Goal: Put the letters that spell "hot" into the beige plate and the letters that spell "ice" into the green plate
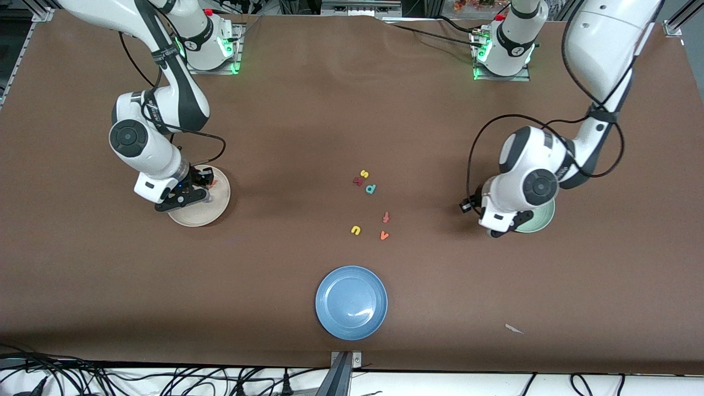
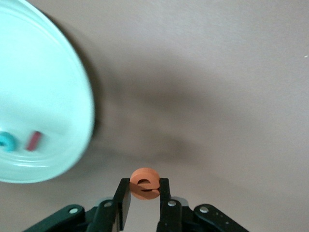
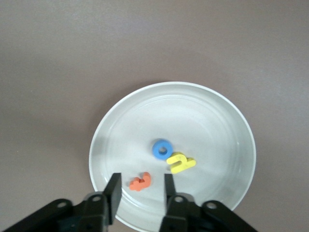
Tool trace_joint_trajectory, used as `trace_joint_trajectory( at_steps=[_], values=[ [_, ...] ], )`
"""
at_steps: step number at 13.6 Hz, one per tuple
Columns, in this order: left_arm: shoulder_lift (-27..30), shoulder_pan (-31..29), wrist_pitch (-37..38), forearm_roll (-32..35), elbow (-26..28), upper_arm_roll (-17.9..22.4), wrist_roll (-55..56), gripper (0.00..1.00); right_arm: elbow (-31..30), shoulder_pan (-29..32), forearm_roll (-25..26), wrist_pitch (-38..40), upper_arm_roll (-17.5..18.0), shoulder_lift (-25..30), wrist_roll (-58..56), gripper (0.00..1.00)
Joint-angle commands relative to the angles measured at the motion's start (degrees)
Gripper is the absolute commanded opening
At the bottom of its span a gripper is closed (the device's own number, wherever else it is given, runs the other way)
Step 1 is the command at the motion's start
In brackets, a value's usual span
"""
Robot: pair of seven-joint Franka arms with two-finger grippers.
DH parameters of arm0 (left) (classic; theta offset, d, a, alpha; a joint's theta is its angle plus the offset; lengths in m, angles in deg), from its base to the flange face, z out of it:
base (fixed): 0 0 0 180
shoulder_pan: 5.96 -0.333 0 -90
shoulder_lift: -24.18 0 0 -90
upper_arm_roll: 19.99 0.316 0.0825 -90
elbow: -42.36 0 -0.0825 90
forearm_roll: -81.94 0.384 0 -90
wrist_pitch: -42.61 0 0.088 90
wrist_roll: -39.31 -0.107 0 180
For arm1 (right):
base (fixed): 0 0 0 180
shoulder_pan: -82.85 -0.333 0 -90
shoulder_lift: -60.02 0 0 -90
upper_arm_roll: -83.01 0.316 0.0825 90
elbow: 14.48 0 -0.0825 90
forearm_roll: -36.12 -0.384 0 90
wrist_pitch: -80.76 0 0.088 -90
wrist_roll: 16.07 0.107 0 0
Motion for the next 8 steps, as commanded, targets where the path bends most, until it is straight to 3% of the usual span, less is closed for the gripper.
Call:
trace_joint_trajectory(
  at_steps=[1, 5, 8],
  values=[
    [1.3, -4.0, 5.5, 0.9, -0.5, -0.3, -8.7, 0.04, -1.7, 0.1, -0.2, -0.2, 0.4, 1.7, 0.4, 1.00],
    [1.0, -10.5, 5.9, 1.7, -0.5, 0.1, -17.4, 0.04, -0.1, 0.2, -0.4, 2.3, 0.4, 5.3, 1.5, 1.00],
    [0.4, -12.0, 5.9, 1.7, -0.3, 0.3, -20.5, 0.07, 6.3, 0.2, -0.3, 8.5, 0.5, 6.6, 9.7, 1.00]
  ],
)
